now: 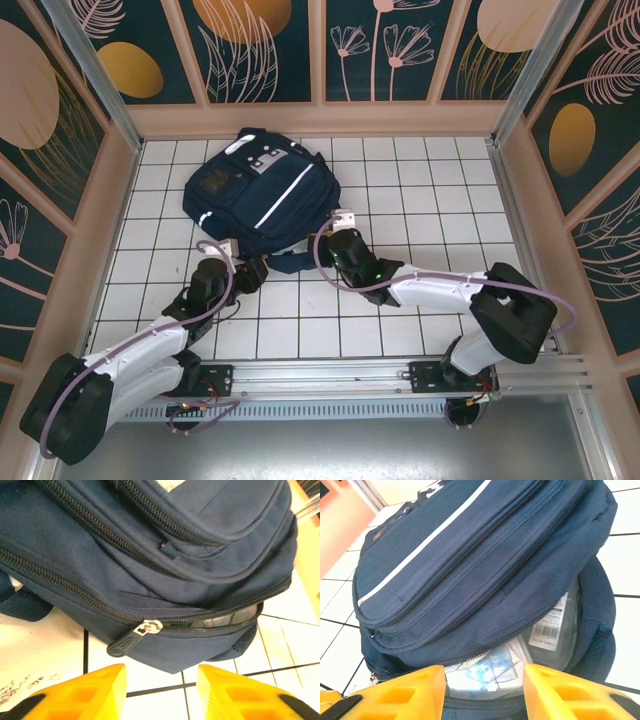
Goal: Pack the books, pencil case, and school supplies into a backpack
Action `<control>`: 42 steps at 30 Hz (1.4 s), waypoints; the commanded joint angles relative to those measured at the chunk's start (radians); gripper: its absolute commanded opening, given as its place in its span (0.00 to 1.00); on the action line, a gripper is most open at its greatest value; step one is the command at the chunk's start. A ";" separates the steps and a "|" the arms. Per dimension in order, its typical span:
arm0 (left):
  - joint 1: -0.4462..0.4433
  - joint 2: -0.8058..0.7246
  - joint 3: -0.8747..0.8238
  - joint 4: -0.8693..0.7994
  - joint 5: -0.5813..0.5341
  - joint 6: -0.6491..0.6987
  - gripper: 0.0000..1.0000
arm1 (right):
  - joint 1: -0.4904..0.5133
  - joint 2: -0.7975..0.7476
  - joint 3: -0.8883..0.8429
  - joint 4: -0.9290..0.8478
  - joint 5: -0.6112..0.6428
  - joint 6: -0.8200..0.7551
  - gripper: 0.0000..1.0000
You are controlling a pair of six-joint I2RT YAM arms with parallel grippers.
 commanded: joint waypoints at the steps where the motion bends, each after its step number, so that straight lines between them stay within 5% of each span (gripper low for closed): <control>1: -0.007 0.049 -0.011 0.090 -0.008 0.083 0.46 | -0.009 -0.049 -0.036 0.033 -0.029 -0.002 0.46; 14: -0.011 0.309 0.064 0.253 0.074 0.196 0.54 | -0.018 -0.115 -0.103 0.045 -0.023 0.016 0.46; 29: -0.010 0.369 0.133 0.150 -0.080 0.214 0.61 | -0.018 -0.127 -0.124 0.052 -0.030 0.031 0.46; 42: -0.010 0.347 0.110 0.202 0.066 0.214 0.32 | -0.018 -0.118 -0.124 0.056 -0.030 0.038 0.46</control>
